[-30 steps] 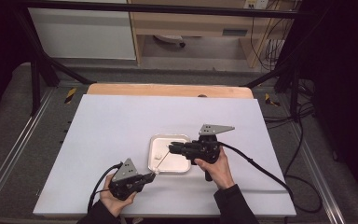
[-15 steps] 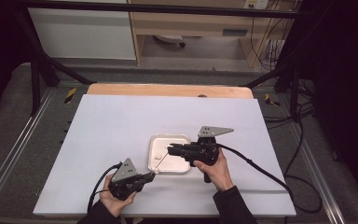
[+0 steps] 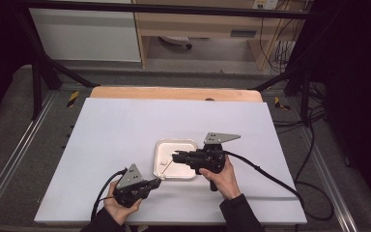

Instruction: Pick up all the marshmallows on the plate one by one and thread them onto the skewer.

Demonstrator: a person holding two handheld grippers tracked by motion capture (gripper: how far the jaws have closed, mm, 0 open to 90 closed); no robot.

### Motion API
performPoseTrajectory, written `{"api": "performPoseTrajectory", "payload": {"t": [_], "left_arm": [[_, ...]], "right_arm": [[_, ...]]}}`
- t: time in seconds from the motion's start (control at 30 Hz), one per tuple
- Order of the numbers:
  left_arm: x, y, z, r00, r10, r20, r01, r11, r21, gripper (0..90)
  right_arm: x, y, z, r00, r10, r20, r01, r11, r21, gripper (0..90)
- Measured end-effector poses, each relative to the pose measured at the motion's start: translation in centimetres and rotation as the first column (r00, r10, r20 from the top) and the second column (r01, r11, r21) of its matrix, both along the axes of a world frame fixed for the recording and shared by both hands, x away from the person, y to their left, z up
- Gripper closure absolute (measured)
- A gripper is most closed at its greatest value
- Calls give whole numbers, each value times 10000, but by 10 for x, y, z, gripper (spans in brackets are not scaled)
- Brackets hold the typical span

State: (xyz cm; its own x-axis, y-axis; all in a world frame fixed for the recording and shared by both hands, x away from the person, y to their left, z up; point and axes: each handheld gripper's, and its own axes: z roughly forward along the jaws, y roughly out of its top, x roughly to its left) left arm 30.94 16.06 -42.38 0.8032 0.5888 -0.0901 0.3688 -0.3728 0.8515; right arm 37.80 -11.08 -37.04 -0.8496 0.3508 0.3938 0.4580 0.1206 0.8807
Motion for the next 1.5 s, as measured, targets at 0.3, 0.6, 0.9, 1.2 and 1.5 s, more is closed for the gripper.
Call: {"api": "performPoseTrajectory", "payload": {"t": [0.3, 0.6, 0.9, 1.2, 1.5], "left_arm": [[0, -1, 0, 10000, -50, 27, 50, 10000, 16, 887], [0, -7, 3, 9997, -98, 224, 101, 9999, -133, 888], [1, -6, 5, 9996, 20, 288, -14, 9998, -203, 886], [5, 1, 4, 9994, 325, 87, -321, 9986, -432, 887], [8, 14, 5, 9982, 583, 146, -573, 9965, -611, 886]], "right_arm": [[-1, 1, -1, 9999, 55, -107, -55, 10000, -10, 801], [-3, 15, -17, 9969, 678, -389, -693, 9968, -400, 794], [-3, 16, -18, 9977, 476, -491, -504, 9970, -583, 776], [-3, 15, -18, 9992, 187, -355, -210, 9976, -657, 612], [0, 1, -7, 9912, -919, 955, 1088, 9756, -1907, 209]]}}
